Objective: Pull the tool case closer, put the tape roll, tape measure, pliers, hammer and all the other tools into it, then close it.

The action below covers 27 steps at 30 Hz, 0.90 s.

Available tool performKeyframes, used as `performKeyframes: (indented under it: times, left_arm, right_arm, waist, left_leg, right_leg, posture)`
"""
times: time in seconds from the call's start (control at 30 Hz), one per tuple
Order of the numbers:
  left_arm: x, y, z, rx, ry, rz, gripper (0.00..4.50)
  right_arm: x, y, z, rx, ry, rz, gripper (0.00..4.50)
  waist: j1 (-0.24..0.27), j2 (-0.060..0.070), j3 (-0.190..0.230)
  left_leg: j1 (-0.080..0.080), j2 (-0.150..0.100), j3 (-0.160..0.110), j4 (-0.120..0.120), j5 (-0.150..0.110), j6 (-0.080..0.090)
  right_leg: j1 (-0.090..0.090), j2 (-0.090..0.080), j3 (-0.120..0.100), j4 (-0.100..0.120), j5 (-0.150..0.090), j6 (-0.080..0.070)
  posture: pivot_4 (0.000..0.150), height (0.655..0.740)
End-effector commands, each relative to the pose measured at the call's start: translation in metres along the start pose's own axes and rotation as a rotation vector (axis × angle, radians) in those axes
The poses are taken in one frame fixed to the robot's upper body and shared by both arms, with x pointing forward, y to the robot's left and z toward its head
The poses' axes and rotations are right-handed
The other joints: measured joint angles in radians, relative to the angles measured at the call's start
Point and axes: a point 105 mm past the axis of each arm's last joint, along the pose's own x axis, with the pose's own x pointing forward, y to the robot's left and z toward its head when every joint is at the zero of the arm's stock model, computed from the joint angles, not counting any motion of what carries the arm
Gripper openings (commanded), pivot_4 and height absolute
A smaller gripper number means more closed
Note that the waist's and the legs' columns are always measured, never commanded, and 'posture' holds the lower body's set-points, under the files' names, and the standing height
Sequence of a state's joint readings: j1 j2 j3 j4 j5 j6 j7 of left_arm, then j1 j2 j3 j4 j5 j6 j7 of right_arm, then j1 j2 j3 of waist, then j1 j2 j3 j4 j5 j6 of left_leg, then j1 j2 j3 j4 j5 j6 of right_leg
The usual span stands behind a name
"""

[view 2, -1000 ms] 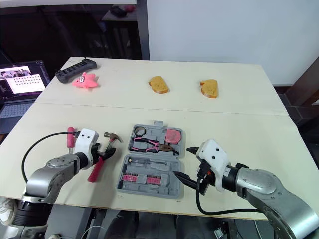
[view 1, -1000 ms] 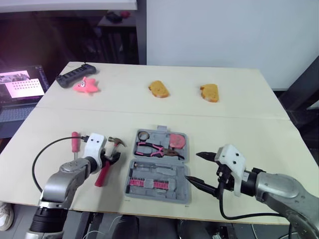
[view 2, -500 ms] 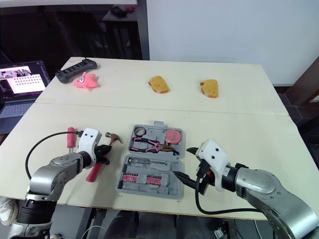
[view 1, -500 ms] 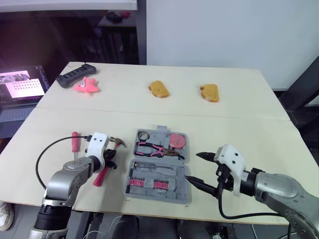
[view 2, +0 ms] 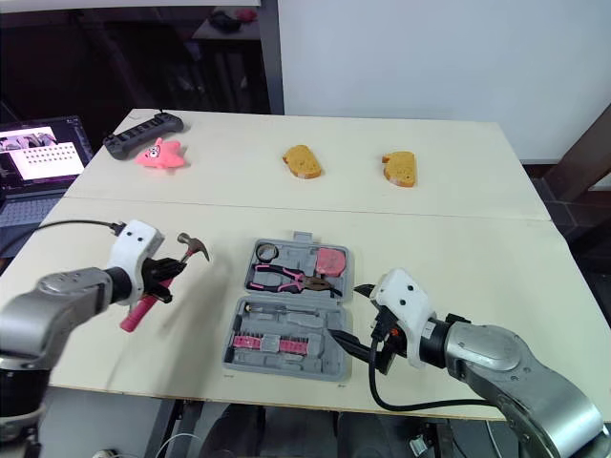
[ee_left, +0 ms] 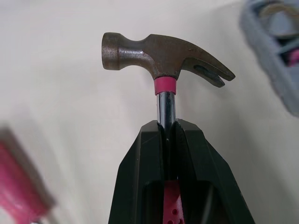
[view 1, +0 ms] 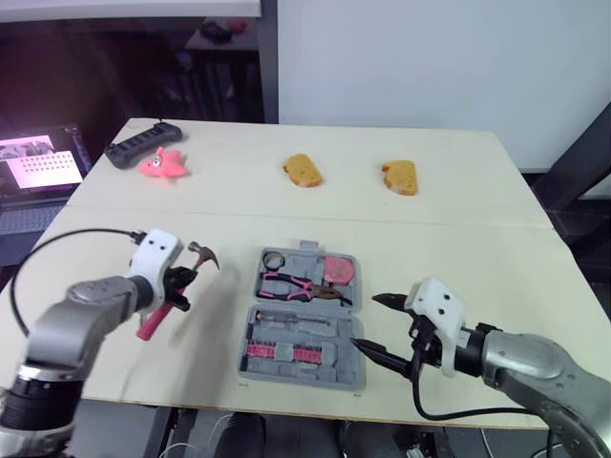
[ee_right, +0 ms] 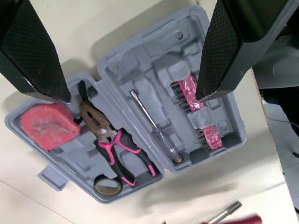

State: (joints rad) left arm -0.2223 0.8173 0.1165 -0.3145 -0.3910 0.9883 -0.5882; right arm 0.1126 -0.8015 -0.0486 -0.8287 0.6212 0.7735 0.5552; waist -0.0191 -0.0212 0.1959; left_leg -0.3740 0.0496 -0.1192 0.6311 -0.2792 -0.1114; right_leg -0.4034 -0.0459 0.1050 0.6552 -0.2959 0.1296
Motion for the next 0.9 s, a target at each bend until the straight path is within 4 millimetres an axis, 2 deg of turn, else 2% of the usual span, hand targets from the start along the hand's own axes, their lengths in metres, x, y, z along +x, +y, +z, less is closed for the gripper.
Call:
performKeyframes:
  times: [0.03, 0.17, 0.23, 0.33, 0.43, 0.6, 0.8, 0.9]
  left_arm:
    - [-0.016, -0.026, 0.025, 0.148, -0.060, -0.204, 0.06]
    - [-0.023, -0.061, 0.032, 0.248, -0.049, -0.420, 0.06]
    - [-0.024, -0.085, 0.033, 0.290, -0.033, -0.542, 0.06]
    - [-0.021, -0.106, 0.029, 0.353, 0.041, -0.629, 0.06]
    - [-0.018, -0.116, 0.022, 0.437, 0.142, -0.645, 0.06]
    - [-0.008, -0.134, 0.033, 0.527, 0.189, -0.669, 0.06]
    - [0.016, -0.149, 0.041, 0.701, 0.155, -0.692, 0.06]
    - [0.032, -0.168, 0.046, 0.748, 0.092, -0.720, 0.06]
  right_arm:
    - [0.000, 0.004, 0.007, -0.021, -0.028, 0.007, 4.50]
    - [0.001, 0.004, 0.007, -0.019, -0.029, 0.008, 4.50]
    - [-0.001, 0.004, 0.007, -0.017, -0.026, 0.007, 4.50]
    - [-0.009, 0.002, 0.007, -0.024, -0.010, 0.006, 4.50]
    - [-0.020, 0.002, 0.013, -0.044, -0.003, 0.026, 4.50]
    - [-0.027, 0.010, 0.017, -0.053, 0.020, 0.111, 4.50]
    - [-0.031, 0.009, 0.014, -0.064, 0.057, 0.143, 4.50]
    - [-0.031, 0.003, 0.010, -0.059, 0.066, 0.121, 4.50]
  waist:
    - [0.001, 0.000, 0.000]
    - [0.002, 0.000, 0.000]
    - [0.000, 0.000, 0.000]
    - [0.001, 0.000, 0.000]
    - [0.000, 0.000, 0.000]
    - [0.000, 0.000, 0.000]
    - [0.001, 0.000, 0.001]
    - [0.005, 0.000, 0.001]
  left_leg:
    - [0.000, 0.000, 0.000, 0.000, 0.000, 0.000]
    - [-0.001, 0.000, 0.000, 0.000, 0.000, 0.000]
    - [-0.001, 0.000, 0.000, 0.000, 0.000, 0.000]
    - [-0.001, 0.000, 0.000, 0.000, 0.000, 0.000]
    - [-0.001, 0.000, 0.000, 0.001, 0.000, 0.000]
    - [-0.001, 0.000, 0.000, 0.001, 0.000, 0.000]
    - [-0.001, 0.000, 0.000, 0.001, 0.000, 0.000]
    - [-0.001, 0.000, 0.000, 0.001, 0.000, 0.000]
  right_leg:
    - [0.000, 0.000, 0.000, 0.000, 0.000, 0.000]
    - [0.000, 0.000, 0.000, -0.002, 0.000, 0.000]
    - [0.000, 0.000, 0.000, -0.002, 0.000, -0.001]
    - [0.000, 0.000, 0.000, -0.002, 0.000, 0.000]
    - [0.000, 0.000, 0.000, -0.002, 0.000, 0.000]
    - [0.000, 0.001, 0.000, -0.001, 0.000, 0.000]
    - [0.001, 0.001, 0.000, -0.002, 0.000, 0.000]
    - [0.001, 0.001, 0.000, -0.002, 0.000, 0.000]
  posture:
    - [0.150, 0.7400]
    - [0.150, 0.7400]
    - [0.150, 0.7400]
    - [0.150, 0.7400]
    - [0.150, 0.7400]
    - [0.150, 0.7400]
    - [0.150, 0.7400]
    - [0.150, 0.7400]
